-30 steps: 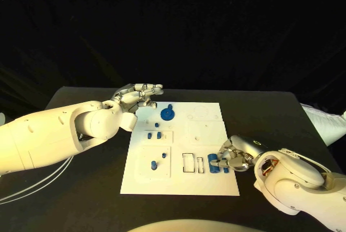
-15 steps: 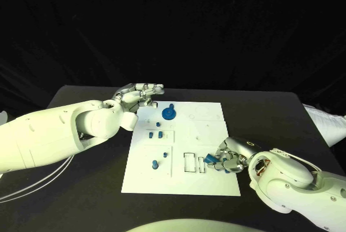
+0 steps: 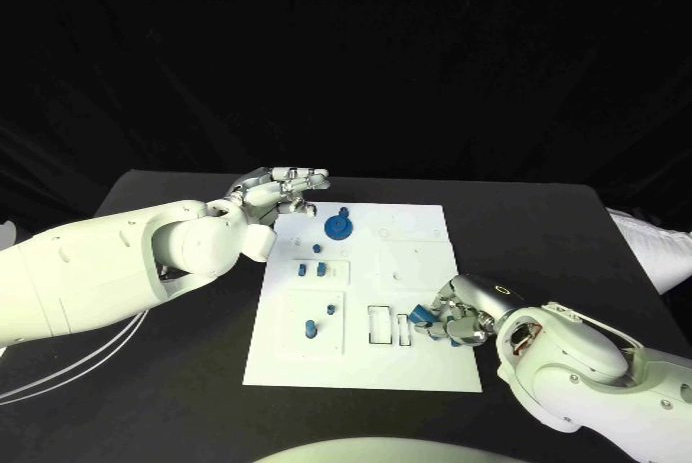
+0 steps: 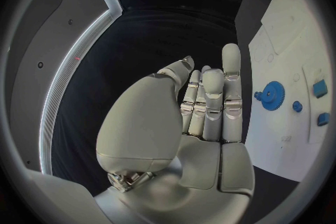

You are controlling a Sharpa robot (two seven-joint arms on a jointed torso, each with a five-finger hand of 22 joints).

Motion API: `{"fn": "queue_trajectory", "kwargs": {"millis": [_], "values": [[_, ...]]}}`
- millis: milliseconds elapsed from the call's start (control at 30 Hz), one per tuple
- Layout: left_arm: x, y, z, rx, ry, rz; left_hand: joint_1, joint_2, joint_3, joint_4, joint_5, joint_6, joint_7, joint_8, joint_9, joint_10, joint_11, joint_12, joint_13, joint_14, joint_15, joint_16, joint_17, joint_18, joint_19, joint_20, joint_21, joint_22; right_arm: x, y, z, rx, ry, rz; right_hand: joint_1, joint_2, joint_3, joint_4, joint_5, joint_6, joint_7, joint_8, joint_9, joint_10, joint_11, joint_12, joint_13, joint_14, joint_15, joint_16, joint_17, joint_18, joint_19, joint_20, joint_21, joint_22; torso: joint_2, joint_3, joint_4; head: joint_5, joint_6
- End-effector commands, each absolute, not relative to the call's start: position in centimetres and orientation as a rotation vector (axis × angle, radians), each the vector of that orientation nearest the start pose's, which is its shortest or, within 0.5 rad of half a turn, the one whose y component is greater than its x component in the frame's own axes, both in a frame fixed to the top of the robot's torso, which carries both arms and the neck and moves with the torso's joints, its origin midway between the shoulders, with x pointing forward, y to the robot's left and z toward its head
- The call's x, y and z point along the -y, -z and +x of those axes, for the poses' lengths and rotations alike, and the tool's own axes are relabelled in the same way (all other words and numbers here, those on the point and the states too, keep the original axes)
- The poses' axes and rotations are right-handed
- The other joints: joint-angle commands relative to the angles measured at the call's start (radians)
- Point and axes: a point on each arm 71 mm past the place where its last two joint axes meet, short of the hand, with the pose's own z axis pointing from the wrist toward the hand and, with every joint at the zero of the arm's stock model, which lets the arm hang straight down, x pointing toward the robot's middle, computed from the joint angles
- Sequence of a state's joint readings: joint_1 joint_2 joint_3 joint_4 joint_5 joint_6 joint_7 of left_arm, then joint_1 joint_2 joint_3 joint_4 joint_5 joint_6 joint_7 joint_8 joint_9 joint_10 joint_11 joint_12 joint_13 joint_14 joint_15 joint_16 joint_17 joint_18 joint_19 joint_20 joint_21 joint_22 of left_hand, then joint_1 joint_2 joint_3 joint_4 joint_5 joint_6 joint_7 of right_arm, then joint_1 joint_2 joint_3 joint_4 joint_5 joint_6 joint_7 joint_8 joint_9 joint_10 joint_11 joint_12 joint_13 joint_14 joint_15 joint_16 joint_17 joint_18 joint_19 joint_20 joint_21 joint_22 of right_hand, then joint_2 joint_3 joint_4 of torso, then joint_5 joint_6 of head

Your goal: Assemble the parts on the task board

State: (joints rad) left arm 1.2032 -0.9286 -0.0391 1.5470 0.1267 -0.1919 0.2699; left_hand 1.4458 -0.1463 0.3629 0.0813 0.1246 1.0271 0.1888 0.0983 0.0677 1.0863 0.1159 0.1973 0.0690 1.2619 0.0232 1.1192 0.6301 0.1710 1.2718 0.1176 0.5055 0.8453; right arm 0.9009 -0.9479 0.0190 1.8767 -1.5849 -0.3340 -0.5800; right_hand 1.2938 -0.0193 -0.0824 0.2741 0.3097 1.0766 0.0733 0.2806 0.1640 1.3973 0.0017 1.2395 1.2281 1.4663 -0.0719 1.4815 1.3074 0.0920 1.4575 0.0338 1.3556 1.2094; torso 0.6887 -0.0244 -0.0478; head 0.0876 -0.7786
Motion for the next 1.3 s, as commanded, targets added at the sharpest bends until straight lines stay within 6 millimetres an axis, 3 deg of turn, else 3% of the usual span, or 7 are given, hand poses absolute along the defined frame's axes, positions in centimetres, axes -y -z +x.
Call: {"fn": "queue_trajectory", "kwargs": {"millis": [33,300,533,733,1033,1300], "values": [[-23.7,18.3,48.2,-1.52,1.597,-1.307,-0.009,-0.002,0.005,0.002,0.002,-0.005,0.0,0.005,0.0,-0.005,-0.001,0.002,0.0,-0.006,0.001,-0.003,-0.001,0.01,-0.006,0.001,-0.004,-0.002,17.6,24.9,36.6,-1.87,-0.528,0.154,0.03,0.021,-0.003,-0.002,0.022,0.012,-0.004,0.012,0.015,0.014,-0.012,0.006,0.001,0.079,-0.007,0.009,0.123,-0.02,0.004,-0.008,0.008,0.006,-0.001,-0.0006,0.0004,-0.001,0.001],[-23.6,18.3,48.1,-1.521,1.601,-1.306,-0.009,-0.002,0.005,0.002,0.002,-0.005,0.0,0.005,0.0,-0.005,-0.001,0.002,0.0,-0.006,0.001,-0.003,-0.001,0.01,-0.006,0.001,-0.004,-0.002,16.8,23.9,36.2,-1.856,-0.604,0.226,0.019,0.036,-0.01,0.013,0.058,0.021,-0.01,0.019,0.03,0.024,-0.017,0.015,0.018,0.081,-0.012,0.016,0.134,-0.022,0.008,-0.013,0.015,0.017,0.001,-0.0013,0.0038,-0.002,0.004],[-23.6,18.3,48.1,-1.522,1.602,-1.306,-0.009,-0.002,0.005,0.002,0.002,-0.005,0.0,0.005,0.0,-0.005,-0.001,0.002,0.0,-0.006,0.001,-0.003,-0.001,0.01,-0.006,0.001,-0.004,-0.002,15.4,24.1,36.1,-1.917,-0.638,0.235,0.006,0.043,-0.017,0.016,0.067,0.021,-0.011,0.019,0.036,0.027,-0.018,0.016,0.022,0.082,-0.012,0.018,0.137,-0.022,0.009,-0.014,0.017,0.02,0.0,-0.0028,0.0039,0.001,0.0],[-23.5,18.3,48.1,-1.524,1.605,-1.305,-0.009,-0.002,0.005,0.002,0.002,-0.005,0.0,0.005,0.0,-0.005,-0.001,0.002,0.0,-0.006,0.001,-0.003,-0.001,0.01,-0.006,0.001,-0.004,-0.002,13.7,24.5,36.0,-1.978,-0.666,0.217,-0.031,0.058,-0.034,0.017,0.078,0.026,-0.014,0.021,0.049,0.032,-0.02,0.016,0.029,0.082,-0.014,0.021,0.142,-0.024,0.011,-0.016,0.021,0.027,0.002,-0.0018,0.0051,0.005,-0.001],[-23.4,18.2,48.1,-1.526,1.606,-1.304,-0.012,-0.003,0.005,0.002,0.001,-0.007,0.0,0.005,0.0,-0.007,-0.001,0.004,0.0,-0.007,0.001,-0.003,-0.002,0.01,-0.007,0.001,-0.005,-0.002,12.7,25.2,36.0,-2.041,-0.649,0.15,-0.102,0.079,-0.073,0.018,0.075,0.036,-0.02,0.025,0.07,0.033,-0.025,-0.004,0.02,0.083,-0.018,0.024,0.147,-0.024,0.013,-0.019,0.025,0.033,0.001,-0.0015,0.0032,0.008,-0.003],[-23.5,18.2,48.0,-1.526,1.605,-1.305,-0.012,-0.003,0.005,0.002,0.001,-0.007,0.0,0.005,0.0,-0.007,-0.001,0.004,0.0,-0.007,0.001,-0.003,-0.002,0.01,-0.007,0.001,-0.005,-0.002,12.4,25.4,36.1,-2.059,-0.634,0.1,-0.118,0.083,-0.085,0.018,0.068,0.039,-0.023,0.028,0.079,0.031,-0.027,-0.016,0.012,0.083,-0.02,0.026,0.15,-0.024,0.013,-0.021,0.025,0.033,0.001,-0.0012,0.0039,0.009,-0.005]]}}
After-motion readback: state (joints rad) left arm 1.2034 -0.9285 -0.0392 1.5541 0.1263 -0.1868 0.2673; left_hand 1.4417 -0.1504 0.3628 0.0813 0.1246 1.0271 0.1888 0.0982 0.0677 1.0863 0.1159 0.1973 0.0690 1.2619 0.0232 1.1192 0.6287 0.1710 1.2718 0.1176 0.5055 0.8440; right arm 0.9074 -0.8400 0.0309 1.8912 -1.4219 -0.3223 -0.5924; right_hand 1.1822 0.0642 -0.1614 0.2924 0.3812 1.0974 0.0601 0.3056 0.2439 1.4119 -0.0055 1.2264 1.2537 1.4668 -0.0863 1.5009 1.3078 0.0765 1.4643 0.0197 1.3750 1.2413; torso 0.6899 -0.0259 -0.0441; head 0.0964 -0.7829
